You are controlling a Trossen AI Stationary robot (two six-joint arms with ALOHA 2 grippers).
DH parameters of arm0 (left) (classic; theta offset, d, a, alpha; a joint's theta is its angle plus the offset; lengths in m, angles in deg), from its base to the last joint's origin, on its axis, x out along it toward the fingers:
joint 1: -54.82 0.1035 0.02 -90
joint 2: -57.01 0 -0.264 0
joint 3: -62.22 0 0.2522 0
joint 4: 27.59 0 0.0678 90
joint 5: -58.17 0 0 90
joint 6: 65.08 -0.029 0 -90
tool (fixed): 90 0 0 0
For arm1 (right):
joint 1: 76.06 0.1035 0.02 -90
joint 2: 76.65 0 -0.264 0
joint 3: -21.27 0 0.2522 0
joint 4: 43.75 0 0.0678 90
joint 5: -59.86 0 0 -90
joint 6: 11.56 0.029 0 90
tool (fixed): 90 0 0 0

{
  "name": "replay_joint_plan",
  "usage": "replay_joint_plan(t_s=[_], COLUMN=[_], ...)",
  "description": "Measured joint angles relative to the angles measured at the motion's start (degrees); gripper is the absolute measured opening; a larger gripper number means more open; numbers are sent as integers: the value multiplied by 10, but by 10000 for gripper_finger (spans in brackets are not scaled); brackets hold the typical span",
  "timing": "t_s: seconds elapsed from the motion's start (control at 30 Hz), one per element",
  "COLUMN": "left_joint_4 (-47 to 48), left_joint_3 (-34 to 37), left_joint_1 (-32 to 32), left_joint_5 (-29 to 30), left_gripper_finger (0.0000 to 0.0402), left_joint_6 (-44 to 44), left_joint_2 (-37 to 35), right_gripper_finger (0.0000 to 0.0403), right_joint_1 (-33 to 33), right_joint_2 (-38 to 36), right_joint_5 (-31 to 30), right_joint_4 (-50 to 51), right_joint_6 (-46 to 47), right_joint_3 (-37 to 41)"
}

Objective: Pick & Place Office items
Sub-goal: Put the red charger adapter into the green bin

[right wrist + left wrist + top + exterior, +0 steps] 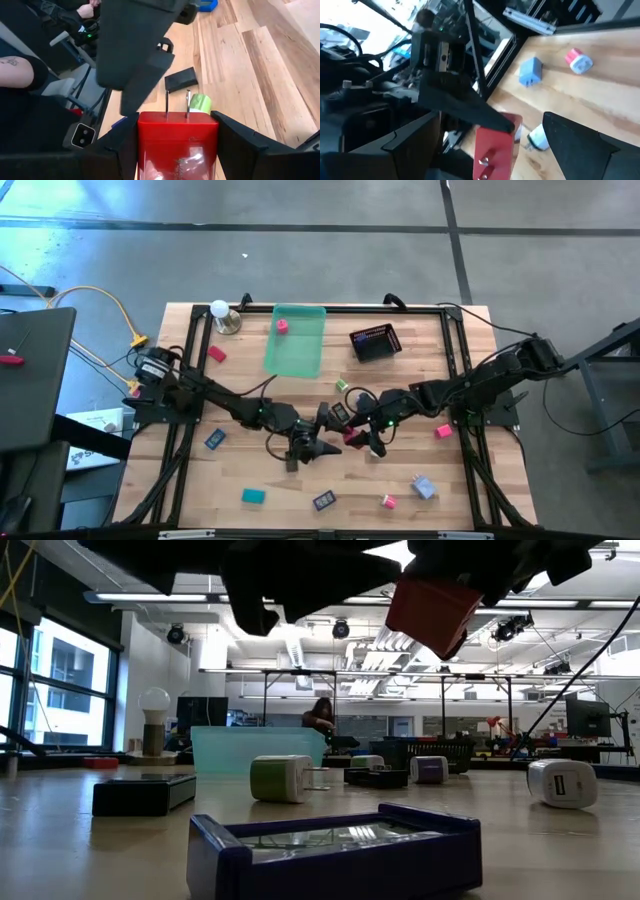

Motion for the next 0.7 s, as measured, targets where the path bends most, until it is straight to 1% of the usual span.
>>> replay_joint_plan(t_s=[0.13,0.3,0.4,0.53,0.7], left_joint_4=[40,57,56,57,56], left_joint_3=[-13,-29,-37,-46,-50], left_joint_1=[18,20,23,29,32], left_joint_5=[-32,-37,-41,-49,-49], left_gripper_finger=[344,344,333,297,229], left_joint_6=[18,3,7,9,14], left_joint_2=[0,22,32,37,37], right_gripper_finger=[199,199,199,199,199], right_joint_1=[-2,-5,-6,-7,-7], right_joint_2=[0,0,0,0,0], right_joint_5=[-2,-1,-1,0,1], right_joint_4=[0,0,1,1,4], right_joint_6=[-2,-4,-5,-5,-5], right_joint_3=[0,0,0,0,0])
